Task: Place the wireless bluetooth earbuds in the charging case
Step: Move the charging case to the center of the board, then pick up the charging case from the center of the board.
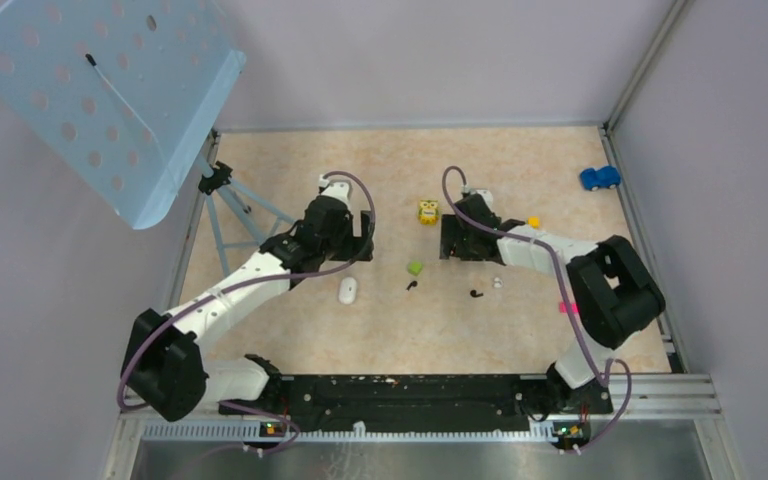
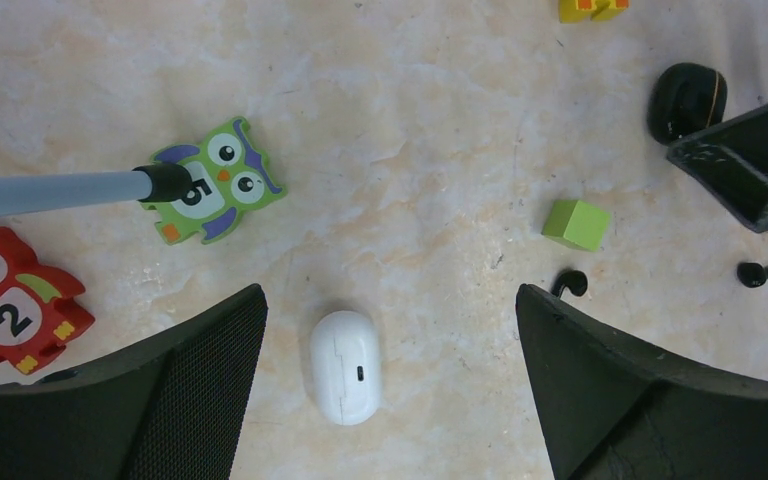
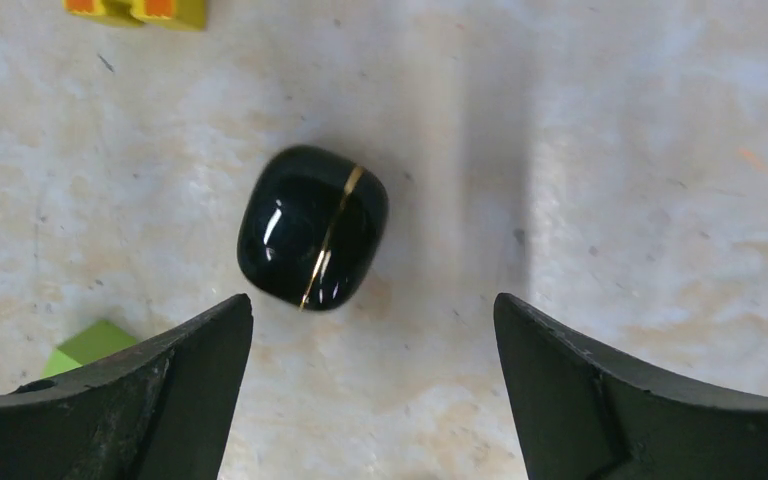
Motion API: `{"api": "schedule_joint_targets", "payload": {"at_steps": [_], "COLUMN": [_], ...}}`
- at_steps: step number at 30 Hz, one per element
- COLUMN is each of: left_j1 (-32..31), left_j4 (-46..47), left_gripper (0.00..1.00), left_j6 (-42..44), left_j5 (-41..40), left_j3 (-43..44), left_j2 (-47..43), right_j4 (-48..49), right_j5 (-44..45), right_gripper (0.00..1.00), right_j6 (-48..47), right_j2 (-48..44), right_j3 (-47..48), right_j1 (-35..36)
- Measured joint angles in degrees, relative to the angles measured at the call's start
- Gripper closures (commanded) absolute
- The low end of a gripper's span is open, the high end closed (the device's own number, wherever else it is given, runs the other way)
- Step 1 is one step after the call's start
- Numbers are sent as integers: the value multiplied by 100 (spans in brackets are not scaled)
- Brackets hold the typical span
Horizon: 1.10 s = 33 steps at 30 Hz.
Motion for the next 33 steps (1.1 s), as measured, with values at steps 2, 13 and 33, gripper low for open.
{"api": "schedule_joint_targets", "payload": {"at_steps": [2, 13, 33], "left_j1": [0, 0, 9], "left_j4": [-9, -9, 317], "left_gripper": [1, 1, 1], "left_j6": [0, -24, -564], "left_j5": [44, 525, 1493], "left_j3": [59, 330, 321], "left_j2": [149, 590, 695], "right_j4": [-7, 153, -317], "right_j5": [-4, -308, 98], "right_gripper": [12, 28, 48], "right_j6": [11, 192, -24], "right_j2": [-310, -944, 413], "right_j3": [-238, -402, 452], "right_j1": [-118, -221, -31]}}
